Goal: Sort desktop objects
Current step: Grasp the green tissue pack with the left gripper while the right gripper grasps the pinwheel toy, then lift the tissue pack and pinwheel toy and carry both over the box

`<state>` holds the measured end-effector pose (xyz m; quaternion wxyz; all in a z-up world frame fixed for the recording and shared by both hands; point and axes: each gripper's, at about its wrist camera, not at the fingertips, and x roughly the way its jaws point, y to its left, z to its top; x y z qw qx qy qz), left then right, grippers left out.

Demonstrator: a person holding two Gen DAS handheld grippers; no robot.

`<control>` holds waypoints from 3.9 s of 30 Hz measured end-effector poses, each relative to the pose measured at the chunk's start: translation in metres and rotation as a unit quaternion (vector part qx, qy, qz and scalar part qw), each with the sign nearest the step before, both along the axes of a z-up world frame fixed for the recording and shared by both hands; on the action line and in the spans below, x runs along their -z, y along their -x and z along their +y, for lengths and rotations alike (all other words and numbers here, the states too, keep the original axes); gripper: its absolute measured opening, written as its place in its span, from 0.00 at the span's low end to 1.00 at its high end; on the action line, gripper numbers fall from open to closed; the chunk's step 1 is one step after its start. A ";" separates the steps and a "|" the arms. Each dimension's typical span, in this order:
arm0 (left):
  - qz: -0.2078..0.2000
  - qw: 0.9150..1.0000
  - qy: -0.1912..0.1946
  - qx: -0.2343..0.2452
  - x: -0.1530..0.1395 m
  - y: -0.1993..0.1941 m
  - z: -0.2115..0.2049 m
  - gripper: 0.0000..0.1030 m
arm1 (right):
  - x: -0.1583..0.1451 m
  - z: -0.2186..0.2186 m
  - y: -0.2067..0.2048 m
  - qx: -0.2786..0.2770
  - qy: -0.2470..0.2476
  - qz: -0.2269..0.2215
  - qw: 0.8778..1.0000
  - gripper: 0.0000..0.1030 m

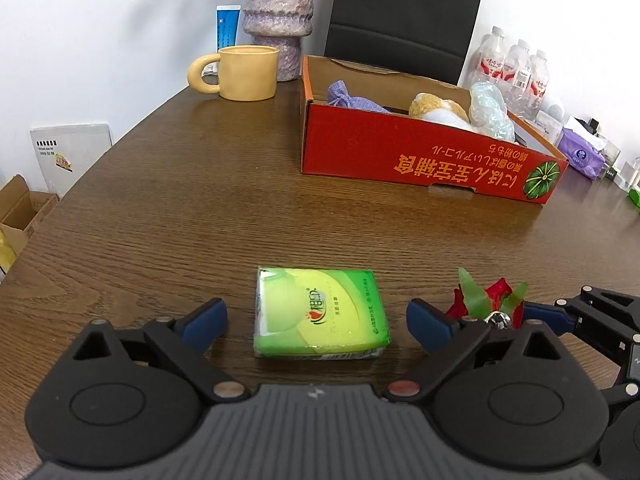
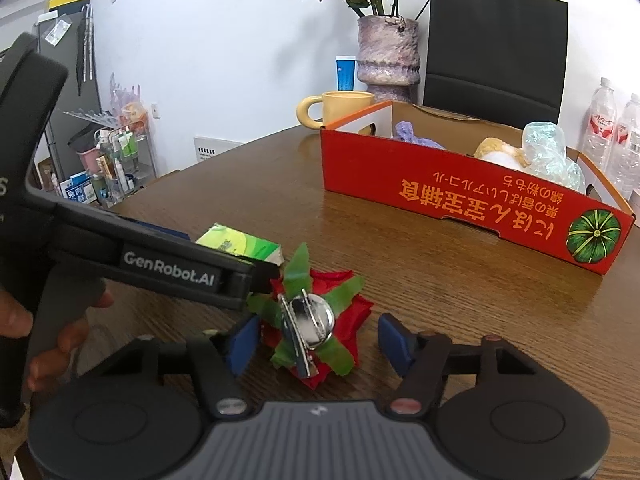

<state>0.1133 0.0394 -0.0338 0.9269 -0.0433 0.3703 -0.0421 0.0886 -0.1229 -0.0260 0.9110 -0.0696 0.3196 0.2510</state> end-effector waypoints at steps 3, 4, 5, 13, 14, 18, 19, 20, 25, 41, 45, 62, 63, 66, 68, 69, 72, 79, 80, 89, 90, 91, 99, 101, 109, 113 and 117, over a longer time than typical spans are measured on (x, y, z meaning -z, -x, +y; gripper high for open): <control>-0.002 1.000 -0.005 0.001 0.000 0.001 -0.001 0.92 | 0.000 0.001 0.001 -0.001 0.002 -0.001 1.000 0.58; -0.003 1.000 -0.010 0.001 0.000 0.001 -0.002 0.89 | 0.001 0.001 0.001 -0.001 0.003 -0.001 1.000 0.56; -0.004 1.000 -0.014 0.001 0.001 0.002 -0.003 0.88 | 0.001 0.002 0.001 -0.002 0.005 -0.001 1.000 0.53; -0.013 0.999 -0.042 0.005 0.001 0.006 -0.010 0.77 | 0.001 0.000 0.002 -0.001 0.004 -0.003 1.000 0.45; -0.014 0.999 -0.044 0.006 0.001 0.006 -0.011 0.76 | 0.001 0.000 0.002 -0.001 0.004 -0.003 1.000 0.44; -0.018 0.999 -0.050 0.008 0.001 0.009 -0.013 0.67 | 0.001 -0.001 0.002 -0.001 0.001 -0.004 1.000 0.41; -0.020 0.998 -0.052 0.009 0.001 0.009 -0.013 0.66 | 0.001 -0.001 0.002 -0.001 0.001 -0.005 1.000 0.40; -0.021 0.998 -0.054 0.010 0.001 0.010 -0.014 0.66 | 0.001 -0.001 0.002 -0.001 0.000 -0.005 1.000 0.39; -0.024 0.998 -0.051 0.015 0.002 0.012 -0.015 0.65 | 0.001 -0.001 0.003 -0.001 -0.001 -0.007 1.000 0.37; -0.036 0.998 -0.046 0.016 -0.005 0.020 -0.016 0.64 | -0.004 -0.006 0.007 0.003 -0.010 -0.014 1.000 0.33; -0.045 0.998 -0.040 0.016 -0.010 0.024 -0.016 0.64 | -0.007 -0.009 0.009 0.004 -0.013 -0.017 1.000 0.33; -0.097 0.994 -0.032 0.036 -0.052 0.034 -0.027 0.64 | -0.039 -0.038 0.007 0.022 -0.044 -0.028 0.998 0.33; -0.101 0.994 -0.033 0.037 -0.055 0.034 -0.028 0.64 | -0.041 -0.040 0.006 0.024 -0.045 -0.030 0.998 0.33; -0.111 0.992 -0.035 0.044 -0.062 0.034 -0.033 0.64 | -0.049 -0.047 0.004 0.029 -0.049 -0.033 0.998 0.33; -0.118 0.991 -0.036 0.048 -0.067 0.033 -0.036 0.64 | -0.055 -0.052 0.002 0.031 -0.050 -0.035 0.998 0.33; -0.120 0.991 -0.037 0.050 -0.069 0.033 -0.038 0.64 | -0.057 -0.054 0.001 0.033 -0.050 -0.037 0.998 0.33; -0.127 0.989 -0.037 0.060 -0.076 0.031 -0.044 0.64 | -0.065 -0.059 -0.003 0.038 -0.051 -0.043 0.997 0.33; -0.142 0.986 -0.035 0.076 -0.091 0.022 -0.054 0.64 | -0.083 -0.070 -0.014 0.057 -0.045 -0.068 0.995 0.33; -0.144 0.986 -0.035 0.078 -0.093 0.020 -0.055 0.64 | -0.086 -0.072 -0.015 0.059 -0.045 -0.071 0.995 0.33; -0.163 0.983 -0.025 0.085 -0.115 -0.005 -0.063 0.64 | -0.110 -0.086 -0.045 0.076 -0.044 -0.094 0.992 0.33; -0.166 0.982 -0.025 0.086 -0.118 -0.008 -0.064 0.64 | -0.112 -0.087 -0.050 0.078 -0.045 -0.094 0.991 0.33; -0.170 0.981 -0.024 0.086 -0.120 -0.011 -0.065 0.64 | -0.114 -0.088 -0.055 0.079 -0.046 -0.095 0.991 0.33; -0.177 0.980 -0.019 0.083 -0.133 -0.046 -0.074 0.64 | -0.128 -0.092 -0.096 0.086 -0.050 -0.095 0.991 0.33; -0.174 0.981 -0.020 0.081 -0.133 -0.057 -0.076 0.64 | -0.130 -0.092 -0.107 0.086 -0.051 -0.092 0.991 0.33; -0.162 0.985 -0.013 0.064 -0.131 -0.099 -0.078 0.64 | -0.128 -0.090 -0.145 0.086 -0.052 -0.080 0.992 0.33; -0.159 0.985 -0.014 0.062 -0.126 -0.113 -0.078 0.64 | -0.120 -0.089 -0.160 0.087 -0.055 -0.071 0.992 0.33; -0.153 0.986 -0.014 0.059 -0.119 -0.128 -0.078 0.64 | -0.112 -0.088 -0.175 0.088 -0.061 -0.060 0.992 0.33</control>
